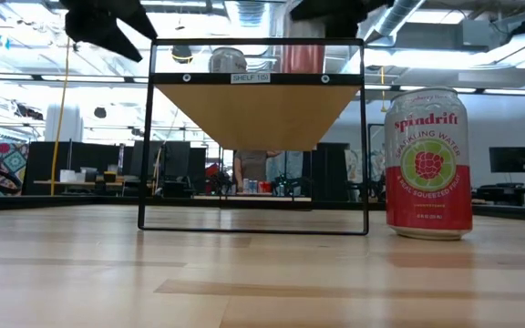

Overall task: Place canned beverage on shelf
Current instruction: Put the left orange-white soda can on the shelf aligned with the other orange-white soda can

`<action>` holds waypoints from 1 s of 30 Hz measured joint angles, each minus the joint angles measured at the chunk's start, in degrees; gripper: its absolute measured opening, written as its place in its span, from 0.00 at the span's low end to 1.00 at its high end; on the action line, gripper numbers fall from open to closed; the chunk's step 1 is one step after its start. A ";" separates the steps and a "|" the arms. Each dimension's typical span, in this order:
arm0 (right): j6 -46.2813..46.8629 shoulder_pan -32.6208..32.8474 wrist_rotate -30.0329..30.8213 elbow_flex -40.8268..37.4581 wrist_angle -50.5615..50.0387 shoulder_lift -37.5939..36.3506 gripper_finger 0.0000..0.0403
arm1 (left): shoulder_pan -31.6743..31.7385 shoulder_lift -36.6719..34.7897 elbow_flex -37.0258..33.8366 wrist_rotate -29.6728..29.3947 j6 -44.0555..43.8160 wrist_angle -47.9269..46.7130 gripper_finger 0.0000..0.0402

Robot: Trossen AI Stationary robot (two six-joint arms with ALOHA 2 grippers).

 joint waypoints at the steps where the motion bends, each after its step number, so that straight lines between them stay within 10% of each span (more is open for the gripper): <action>1: -0.79 -0.53 -1.57 -1.33 2.36 -1.20 0.70 | 0.10 0.02 -0.02 -0.26 0.50 0.78 0.90; 8: -2.54 -4.87 -12.80 -5.55 4.59 -3.57 0.70 | 0.88 0.02 0.00 -0.95 -1.54 2.66 0.90; 30: -5.50 -10.27 -17.74 -5.53 11.34 5.13 0.70 | 0.88 0.02 -0.02 -4.06 -4.85 2.61 0.90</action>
